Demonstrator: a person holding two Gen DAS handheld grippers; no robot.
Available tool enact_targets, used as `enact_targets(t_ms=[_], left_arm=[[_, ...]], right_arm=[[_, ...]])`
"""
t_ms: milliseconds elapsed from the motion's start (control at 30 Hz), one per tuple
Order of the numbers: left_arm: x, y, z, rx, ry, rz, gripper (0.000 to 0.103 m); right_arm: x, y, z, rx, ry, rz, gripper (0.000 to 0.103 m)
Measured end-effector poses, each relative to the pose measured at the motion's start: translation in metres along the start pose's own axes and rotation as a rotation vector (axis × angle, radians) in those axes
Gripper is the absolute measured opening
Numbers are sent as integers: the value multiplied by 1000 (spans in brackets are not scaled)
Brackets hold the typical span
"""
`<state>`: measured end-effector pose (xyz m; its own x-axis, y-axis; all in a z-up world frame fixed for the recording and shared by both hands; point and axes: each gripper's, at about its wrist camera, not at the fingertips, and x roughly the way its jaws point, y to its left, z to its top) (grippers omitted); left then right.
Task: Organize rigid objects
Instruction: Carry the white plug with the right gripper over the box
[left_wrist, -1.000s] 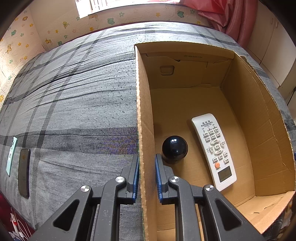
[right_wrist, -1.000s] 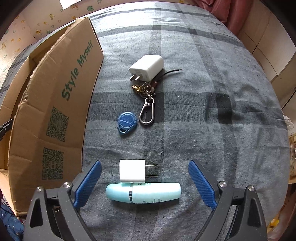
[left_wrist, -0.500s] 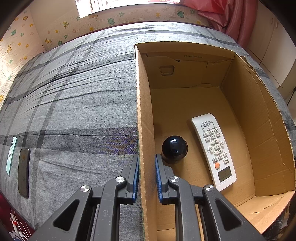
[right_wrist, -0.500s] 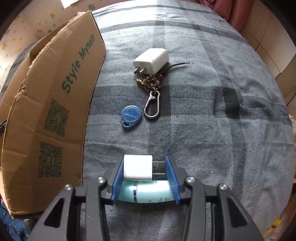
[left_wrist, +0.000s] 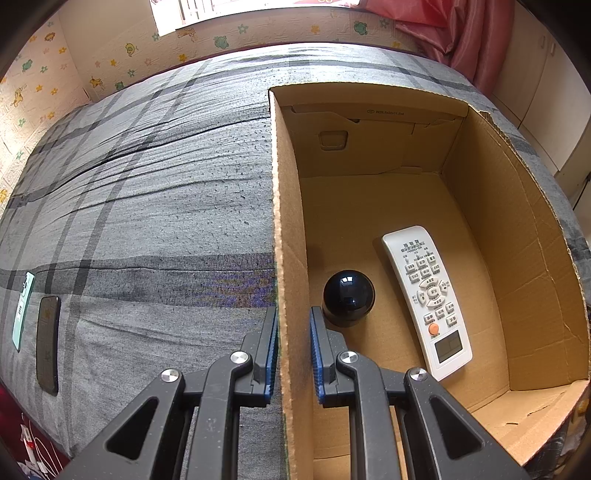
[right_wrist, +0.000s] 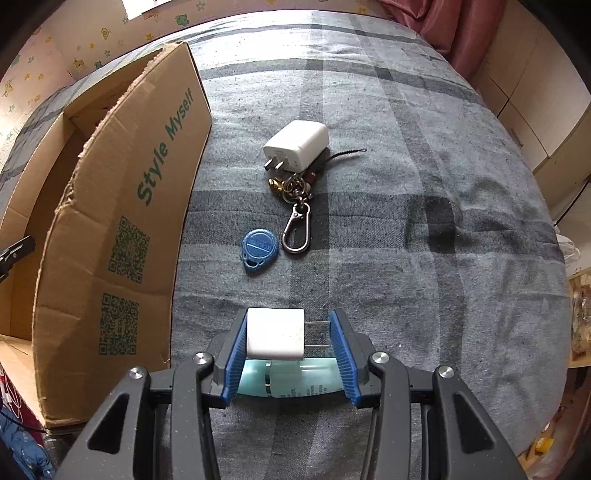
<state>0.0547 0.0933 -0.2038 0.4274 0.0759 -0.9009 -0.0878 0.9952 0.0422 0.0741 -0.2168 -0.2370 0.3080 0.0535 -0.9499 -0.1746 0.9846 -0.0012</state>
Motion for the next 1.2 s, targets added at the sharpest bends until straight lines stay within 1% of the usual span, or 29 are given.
enact_targets(t_ms=[233, 567, 933, 1200], left_arm=[[-1, -1, 0, 3, 0, 3, 17], [-1, -1, 0, 2, 1, 1, 17], [-1, -1, 1, 2, 1, 1, 17], [-2, 0, 1, 1, 1, -1, 17]], right_arm=[[-20, 5, 7, -10, -34, -23, 47], [-51, 17, 20, -38, -92, -33, 47], [-80, 35, 37, -73, -155, -30, 47], [-90, 50, 51, -91, -187, -13, 47]])
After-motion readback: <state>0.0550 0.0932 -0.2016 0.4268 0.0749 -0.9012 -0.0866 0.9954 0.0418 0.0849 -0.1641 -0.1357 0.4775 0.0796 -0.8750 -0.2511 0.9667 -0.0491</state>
